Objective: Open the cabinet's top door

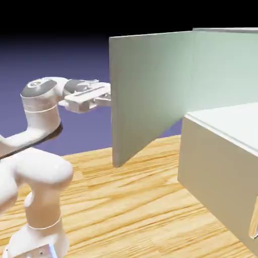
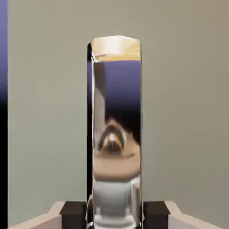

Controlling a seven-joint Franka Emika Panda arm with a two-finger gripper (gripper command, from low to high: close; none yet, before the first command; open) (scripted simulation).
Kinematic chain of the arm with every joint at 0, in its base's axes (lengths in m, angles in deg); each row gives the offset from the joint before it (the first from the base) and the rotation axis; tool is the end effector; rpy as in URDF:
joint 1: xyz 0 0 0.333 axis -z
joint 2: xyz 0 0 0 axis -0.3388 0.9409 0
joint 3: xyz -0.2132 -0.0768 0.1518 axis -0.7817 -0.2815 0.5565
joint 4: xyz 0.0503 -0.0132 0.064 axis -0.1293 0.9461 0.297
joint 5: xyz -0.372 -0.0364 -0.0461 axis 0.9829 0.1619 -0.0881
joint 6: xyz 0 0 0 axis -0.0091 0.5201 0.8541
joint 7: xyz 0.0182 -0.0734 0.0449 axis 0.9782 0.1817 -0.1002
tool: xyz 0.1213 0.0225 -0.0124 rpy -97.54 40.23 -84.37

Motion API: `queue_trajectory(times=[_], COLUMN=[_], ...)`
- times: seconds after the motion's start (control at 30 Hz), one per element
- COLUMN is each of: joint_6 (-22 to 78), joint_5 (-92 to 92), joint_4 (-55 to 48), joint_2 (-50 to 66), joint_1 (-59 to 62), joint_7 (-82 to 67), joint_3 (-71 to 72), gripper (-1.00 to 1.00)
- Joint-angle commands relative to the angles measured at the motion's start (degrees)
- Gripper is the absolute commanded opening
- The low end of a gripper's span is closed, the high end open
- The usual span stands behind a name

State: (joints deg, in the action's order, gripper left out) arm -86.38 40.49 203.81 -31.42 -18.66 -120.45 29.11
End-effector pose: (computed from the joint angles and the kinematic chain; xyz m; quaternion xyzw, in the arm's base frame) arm 0.1957 0.0271 0.5398 0.5440 0.4518 -0.0653 0.7040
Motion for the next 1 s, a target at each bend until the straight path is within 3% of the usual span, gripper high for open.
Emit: queue_trajectory(times=[0.0,0.4,0.97], joint_6=[1.1,15.8,37.6], joint_5=[-2.1,-25.8,-41.4], joint_4=[-0.7,-16.6,-49.3], joint_2=[1.6,25.3,49.6], joint_1=[0.0,9.8,43.5], joint_7=[0.9,12.8,23.6], joint_3=[2.1,26.5,59.0], gripper=[-1.0,-1.0,-1.0])
